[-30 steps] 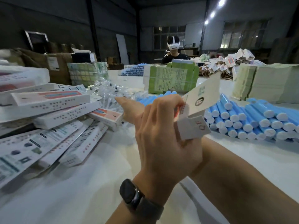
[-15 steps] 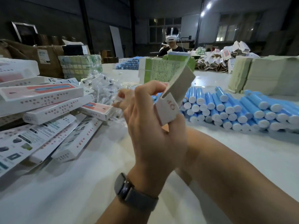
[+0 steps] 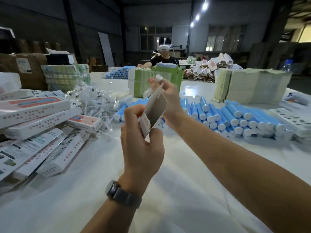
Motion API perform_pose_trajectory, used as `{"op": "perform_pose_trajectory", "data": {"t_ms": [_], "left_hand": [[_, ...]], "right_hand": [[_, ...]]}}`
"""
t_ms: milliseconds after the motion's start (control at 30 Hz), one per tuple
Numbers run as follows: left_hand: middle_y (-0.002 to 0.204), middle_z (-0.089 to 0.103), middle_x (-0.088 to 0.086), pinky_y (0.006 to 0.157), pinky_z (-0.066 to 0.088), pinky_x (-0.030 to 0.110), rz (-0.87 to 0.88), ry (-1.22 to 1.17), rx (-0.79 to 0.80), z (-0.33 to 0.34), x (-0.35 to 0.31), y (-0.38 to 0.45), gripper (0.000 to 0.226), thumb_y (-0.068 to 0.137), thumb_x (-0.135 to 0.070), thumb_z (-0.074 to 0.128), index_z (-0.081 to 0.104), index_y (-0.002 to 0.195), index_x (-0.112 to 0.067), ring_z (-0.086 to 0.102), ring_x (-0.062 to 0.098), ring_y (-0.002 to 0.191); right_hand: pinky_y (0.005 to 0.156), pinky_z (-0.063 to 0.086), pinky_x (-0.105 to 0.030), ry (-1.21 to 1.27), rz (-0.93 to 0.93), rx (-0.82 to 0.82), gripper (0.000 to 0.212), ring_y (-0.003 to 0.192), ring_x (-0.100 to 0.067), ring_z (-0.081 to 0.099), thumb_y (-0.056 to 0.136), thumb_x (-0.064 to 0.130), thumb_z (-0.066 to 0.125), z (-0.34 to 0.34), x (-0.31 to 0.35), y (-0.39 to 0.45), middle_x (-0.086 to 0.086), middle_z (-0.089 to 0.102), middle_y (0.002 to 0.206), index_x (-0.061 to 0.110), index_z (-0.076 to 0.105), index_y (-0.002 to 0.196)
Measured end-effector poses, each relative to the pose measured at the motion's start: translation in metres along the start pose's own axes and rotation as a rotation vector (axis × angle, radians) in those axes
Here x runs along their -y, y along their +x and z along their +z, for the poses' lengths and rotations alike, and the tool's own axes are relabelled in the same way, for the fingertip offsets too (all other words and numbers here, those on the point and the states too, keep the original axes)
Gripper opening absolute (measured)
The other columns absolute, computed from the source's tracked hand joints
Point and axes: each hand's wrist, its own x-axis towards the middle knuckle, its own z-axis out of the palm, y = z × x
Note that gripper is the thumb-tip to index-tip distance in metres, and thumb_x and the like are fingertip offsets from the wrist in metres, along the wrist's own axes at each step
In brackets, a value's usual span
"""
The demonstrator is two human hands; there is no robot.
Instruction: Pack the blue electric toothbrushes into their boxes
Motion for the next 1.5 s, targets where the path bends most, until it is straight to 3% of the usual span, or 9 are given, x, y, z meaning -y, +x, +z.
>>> {"op": "perform_pose_trajectory", "data": {"t_ms": [100, 200, 433, 633, 833, 933, 1067, 1333, 1500], "left_hand": [[0.088, 0.052, -0.014, 0.062, 0.045, 0.034, -0.005, -0.001, 0.019, 0.003, 0.001, -0.002, 0.033, 0.074, -0.020, 0.043, 0.036, 0.100, -0.039, 0.048, 0.004, 0.074], [0.097, 0.051, -0.004, 0.065, 0.050, 0.045, -0.074, -0.008, 0.029, 0.008, -0.001, -0.003, 0.046, 0.075, -0.007, 0.046, 0.031, 0.102, -0.039, 0.053, 0.016, 0.078], [0.102, 0.049, -0.010, 0.061, 0.049, 0.045, -0.041, 0.025, 0.242, 0.017, -0.009, -0.018, 0.055, 0.076, -0.008, 0.050, 0.023, 0.106, -0.047, 0.056, 0.027, 0.080], [0.098, 0.052, -0.012, 0.064, 0.048, 0.044, 0.005, 0.047, 0.308, 0.023, -0.009, -0.024, 0.048, 0.077, -0.014, 0.046, 0.024, 0.106, -0.046, 0.056, 0.027, 0.078], [0.091, 0.048, -0.019, 0.058, 0.036, 0.031, 0.010, 0.063, 0.366, 0.025, -0.006, -0.029, 0.038, 0.077, -0.030, 0.039, 0.021, 0.105, -0.049, 0.050, 0.014, 0.072], [0.093, 0.052, -0.018, 0.058, 0.040, 0.027, 0.016, 0.066, 0.375, 0.024, -0.006, -0.029, 0.049, 0.081, -0.016, 0.047, 0.023, 0.107, -0.050, 0.054, 0.013, 0.073], [0.104, 0.054, -0.010, 0.066, 0.043, 0.028, 0.012, -0.004, 0.404, 0.022, -0.009, -0.028, 0.048, 0.083, -0.012, 0.051, 0.027, 0.108, -0.046, 0.057, 0.018, 0.085], [0.103, 0.057, -0.002, 0.074, 0.051, 0.047, 0.001, -0.129, 0.384, 0.020, -0.014, -0.025, 0.035, 0.088, -0.027, 0.055, 0.032, 0.114, -0.035, 0.061, 0.028, 0.090], [0.112, 0.056, 0.015, 0.082, 0.050, 0.061, -0.089, -0.350, 0.439, 0.016, -0.020, -0.021, 0.026, 0.093, -0.042, 0.042, 0.039, 0.118, -0.037, 0.058, 0.041, 0.098]], "right_hand": [[0.048, 0.041, -0.023, 0.118, -0.093, -0.116, 0.013, 0.057, -0.010, 0.050, 0.095, 0.009, 0.059, -0.065, 0.041, -0.025, -0.001, 0.062, 0.070, 0.015, 0.068, 0.102], [0.045, 0.039, -0.023, 0.230, -0.220, -0.080, 0.030, 0.055, -0.012, 0.050, 0.090, 0.007, 0.063, -0.105, 0.074, -0.063, -0.010, 0.066, 0.079, 0.015, 0.058, 0.119], [0.046, 0.046, -0.025, -0.040, -0.499, 0.108, 0.029, 0.061, -0.020, 0.067, 0.086, 0.013, 0.070, -0.106, 0.084, -0.116, -0.015, 0.069, 0.080, 0.023, 0.047, 0.101], [0.055, 0.049, -0.020, -0.357, -0.553, 0.084, 0.032, 0.070, -0.008, 0.065, 0.079, 0.013, 0.080, -0.106, 0.053, -0.113, 0.018, 0.064, 0.077, 0.033, 0.056, 0.089], [0.061, 0.038, -0.006, -0.604, -0.711, 0.083, 0.016, 0.063, -0.007, 0.059, 0.081, 0.018, 0.080, -0.114, 0.046, -0.104, 0.007, 0.068, 0.076, 0.005, 0.071, 0.080], [0.066, 0.049, -0.024, -0.685, -0.787, 0.175, 0.016, 0.073, -0.018, 0.066, 0.088, 0.016, 0.073, -0.119, 0.044, -0.101, -0.007, 0.071, 0.086, 0.003, 0.077, 0.080], [0.072, 0.048, -0.045, -0.732, -0.774, 0.281, 0.022, 0.080, -0.033, 0.061, 0.095, 0.018, 0.063, -0.123, 0.041, -0.102, -0.015, 0.062, 0.096, 0.003, 0.078, 0.091], [0.084, 0.045, -0.034, -0.701, -0.719, 0.238, 0.023, 0.107, -0.023, 0.050, 0.092, 0.030, 0.058, -0.122, 0.041, -0.108, -0.004, 0.045, 0.119, 0.013, 0.073, 0.087], [0.069, 0.050, -0.036, -0.208, -0.469, 0.275, 0.029, 0.088, -0.009, 0.056, 0.085, 0.024, 0.066, -0.118, 0.043, -0.112, 0.005, 0.055, 0.113, 0.030, 0.054, 0.111]]}}
